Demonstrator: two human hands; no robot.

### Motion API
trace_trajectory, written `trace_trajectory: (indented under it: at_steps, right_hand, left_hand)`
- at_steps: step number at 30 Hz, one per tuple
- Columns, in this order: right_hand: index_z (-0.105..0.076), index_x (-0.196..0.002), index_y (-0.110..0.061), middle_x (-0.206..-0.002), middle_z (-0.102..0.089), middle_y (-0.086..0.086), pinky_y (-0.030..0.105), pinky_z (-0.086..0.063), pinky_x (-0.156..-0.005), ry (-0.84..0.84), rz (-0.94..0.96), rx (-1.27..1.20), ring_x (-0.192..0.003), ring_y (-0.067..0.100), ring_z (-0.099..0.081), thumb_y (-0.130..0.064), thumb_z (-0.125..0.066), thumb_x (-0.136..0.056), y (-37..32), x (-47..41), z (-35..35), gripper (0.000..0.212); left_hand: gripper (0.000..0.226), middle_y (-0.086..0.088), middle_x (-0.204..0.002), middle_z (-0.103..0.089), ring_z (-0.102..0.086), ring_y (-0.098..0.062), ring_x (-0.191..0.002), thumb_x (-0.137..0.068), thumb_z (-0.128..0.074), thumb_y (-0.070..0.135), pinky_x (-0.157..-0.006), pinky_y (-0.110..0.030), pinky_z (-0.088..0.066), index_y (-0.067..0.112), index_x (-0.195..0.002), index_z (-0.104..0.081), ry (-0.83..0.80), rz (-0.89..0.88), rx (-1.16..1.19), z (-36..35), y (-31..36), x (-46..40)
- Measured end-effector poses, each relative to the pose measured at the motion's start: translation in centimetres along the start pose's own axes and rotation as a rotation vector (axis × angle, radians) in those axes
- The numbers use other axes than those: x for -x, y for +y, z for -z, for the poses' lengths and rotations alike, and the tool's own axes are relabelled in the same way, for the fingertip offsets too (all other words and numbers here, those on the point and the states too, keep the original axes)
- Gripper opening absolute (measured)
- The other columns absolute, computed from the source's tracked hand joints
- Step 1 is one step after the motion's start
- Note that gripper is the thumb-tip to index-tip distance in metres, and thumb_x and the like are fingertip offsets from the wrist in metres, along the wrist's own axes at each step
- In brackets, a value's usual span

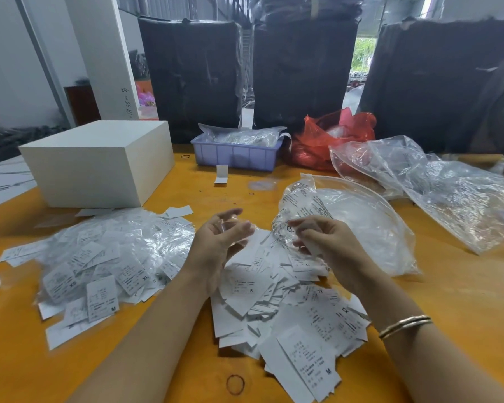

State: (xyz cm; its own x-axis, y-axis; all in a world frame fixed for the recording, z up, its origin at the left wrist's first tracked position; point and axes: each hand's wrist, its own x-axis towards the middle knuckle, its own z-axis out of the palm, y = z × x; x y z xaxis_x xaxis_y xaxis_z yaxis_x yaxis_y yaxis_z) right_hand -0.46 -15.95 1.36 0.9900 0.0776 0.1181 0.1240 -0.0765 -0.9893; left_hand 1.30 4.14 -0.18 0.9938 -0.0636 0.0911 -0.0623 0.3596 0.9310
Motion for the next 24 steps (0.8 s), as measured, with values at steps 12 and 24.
trace_trajectory:
  at_steps: [12,24]
  right_hand:
    - [-0.049,-0.112,-0.015,-0.082,-0.062,0.009,0.022,-0.043,-0.048,0.008,0.041,-0.178,-0.053,0.012,-0.057,0.002,-0.051,-0.09,0.6,0.7,-4.4,0.028]
    - [-0.048,-0.106,-0.022,-0.078,-0.063,0.008,0.021,-0.045,-0.046,-0.051,0.115,-0.049,-0.056,0.015,-0.062,0.001,-0.063,-0.084,1.0,0.7,-4.5,0.035]
  left_hand:
    - [0.021,0.003,-0.073,-0.069,-0.068,-0.008,-0.069,-0.077,-0.072,0.011,-0.056,-0.016,-0.05,0.016,-0.094,-0.059,0.034,0.015,-0.001,-0.1,-0.6,-0.2]
    - [0.041,-0.001,-0.085,-0.065,-0.068,-0.012,-0.073,-0.06,-0.077,0.022,-0.064,-0.022,-0.05,0.016,-0.096,-0.06,0.001,-0.046,-0.065,-0.5,-0.6,0.1]
